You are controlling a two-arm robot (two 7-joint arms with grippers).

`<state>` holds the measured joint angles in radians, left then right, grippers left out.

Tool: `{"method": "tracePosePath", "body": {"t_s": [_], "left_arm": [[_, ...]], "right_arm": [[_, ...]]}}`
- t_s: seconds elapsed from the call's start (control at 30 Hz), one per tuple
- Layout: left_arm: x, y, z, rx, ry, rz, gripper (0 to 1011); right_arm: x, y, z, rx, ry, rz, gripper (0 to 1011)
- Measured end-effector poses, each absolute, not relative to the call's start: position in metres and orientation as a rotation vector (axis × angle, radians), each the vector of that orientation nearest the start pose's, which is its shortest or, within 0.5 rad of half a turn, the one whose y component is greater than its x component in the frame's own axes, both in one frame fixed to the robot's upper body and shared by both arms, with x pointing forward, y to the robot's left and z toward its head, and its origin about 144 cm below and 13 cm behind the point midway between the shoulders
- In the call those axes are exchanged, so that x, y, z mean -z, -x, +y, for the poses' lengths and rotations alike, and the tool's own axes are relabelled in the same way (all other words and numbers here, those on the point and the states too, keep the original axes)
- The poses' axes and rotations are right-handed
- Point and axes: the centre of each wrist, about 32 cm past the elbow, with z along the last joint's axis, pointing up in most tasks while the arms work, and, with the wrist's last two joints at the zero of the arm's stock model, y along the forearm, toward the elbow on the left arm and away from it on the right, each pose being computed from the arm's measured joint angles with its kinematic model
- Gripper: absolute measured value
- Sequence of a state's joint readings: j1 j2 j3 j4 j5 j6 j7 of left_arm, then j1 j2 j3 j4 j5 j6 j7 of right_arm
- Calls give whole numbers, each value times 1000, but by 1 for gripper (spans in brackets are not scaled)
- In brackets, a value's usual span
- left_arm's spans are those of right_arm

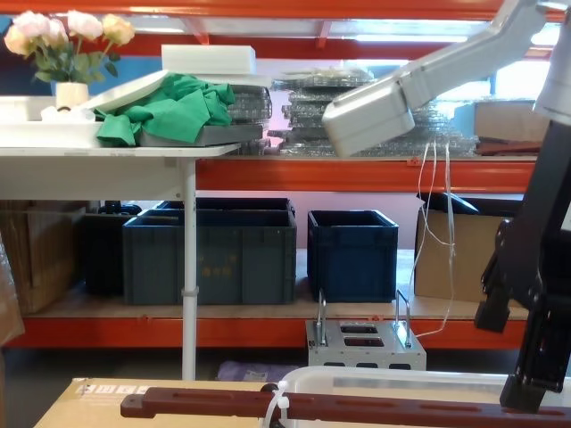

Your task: Use one hand to grasp the basket and place it at the designated location.

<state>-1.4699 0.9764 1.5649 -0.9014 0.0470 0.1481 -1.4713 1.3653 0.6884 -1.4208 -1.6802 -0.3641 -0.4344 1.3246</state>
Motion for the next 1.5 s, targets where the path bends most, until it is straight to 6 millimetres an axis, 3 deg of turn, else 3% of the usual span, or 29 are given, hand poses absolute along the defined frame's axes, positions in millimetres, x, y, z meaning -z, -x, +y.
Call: {"method": "tracePosePath", "body": {"t_s": [0.97,1.5], "left_arm": [[-1394,-616,497,-176,-1629,169,0],[-1394,-616,497,-176,-1629,169,0]], "right_arm": [[-1380,-550,-116,-935,1320,-1318,1001],[-1361,-554,-111,-963,1347,-1280,1001]]}}
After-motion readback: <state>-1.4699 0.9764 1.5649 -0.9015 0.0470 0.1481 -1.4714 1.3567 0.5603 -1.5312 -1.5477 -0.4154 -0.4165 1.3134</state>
